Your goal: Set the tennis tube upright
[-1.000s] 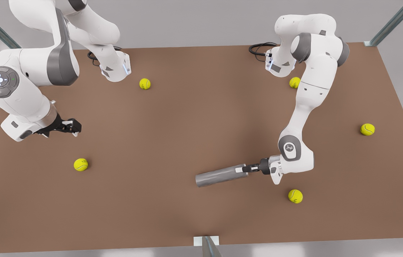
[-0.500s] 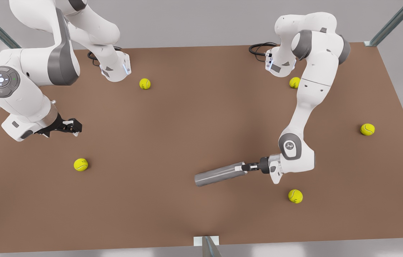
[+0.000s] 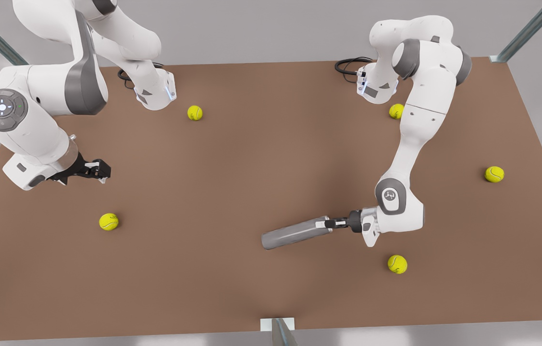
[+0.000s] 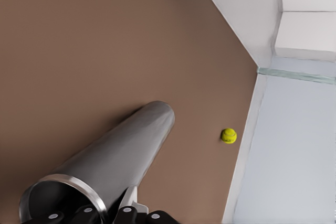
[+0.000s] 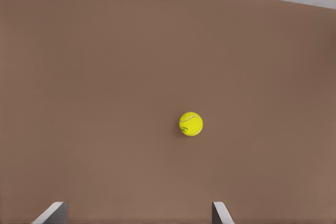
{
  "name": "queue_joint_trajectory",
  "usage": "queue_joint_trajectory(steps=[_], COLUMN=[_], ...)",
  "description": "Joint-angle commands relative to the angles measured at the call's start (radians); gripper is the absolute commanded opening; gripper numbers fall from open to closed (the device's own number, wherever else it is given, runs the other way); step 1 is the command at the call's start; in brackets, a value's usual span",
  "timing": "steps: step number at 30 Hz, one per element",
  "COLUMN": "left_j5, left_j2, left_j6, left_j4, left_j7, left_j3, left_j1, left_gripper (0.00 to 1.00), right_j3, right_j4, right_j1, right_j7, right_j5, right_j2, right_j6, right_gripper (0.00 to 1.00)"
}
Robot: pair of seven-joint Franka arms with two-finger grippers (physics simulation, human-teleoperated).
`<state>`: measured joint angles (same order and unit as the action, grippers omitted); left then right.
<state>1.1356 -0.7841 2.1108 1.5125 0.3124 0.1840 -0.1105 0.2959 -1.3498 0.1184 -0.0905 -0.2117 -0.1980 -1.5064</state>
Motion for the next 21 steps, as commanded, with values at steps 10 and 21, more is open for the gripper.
queue_joint_trajectory(steps=[10, 21], left_j5=[-0.1, -0.278], left_j2=[0.02, 0.111], left_j6=[-0.006, -0.041], left_j4=[-0.005, -0.005], left_j7=[-0.027, -0.104], left_j3=[-0.001, -0.014], left_j1=[0.005, 0.017], left_gripper=[0.21, 0.21], right_j3=[0.0, -0.003], right_j4=[0.0, 0.0], right_j1=[-0.002, 0.004], right_j7=[0.0, 0.0], right_j5=[0.0, 0.0], right_j2=[0.0, 0.0], right_j6=[0.0, 0.0], right_gripper=[1.0, 1.0])
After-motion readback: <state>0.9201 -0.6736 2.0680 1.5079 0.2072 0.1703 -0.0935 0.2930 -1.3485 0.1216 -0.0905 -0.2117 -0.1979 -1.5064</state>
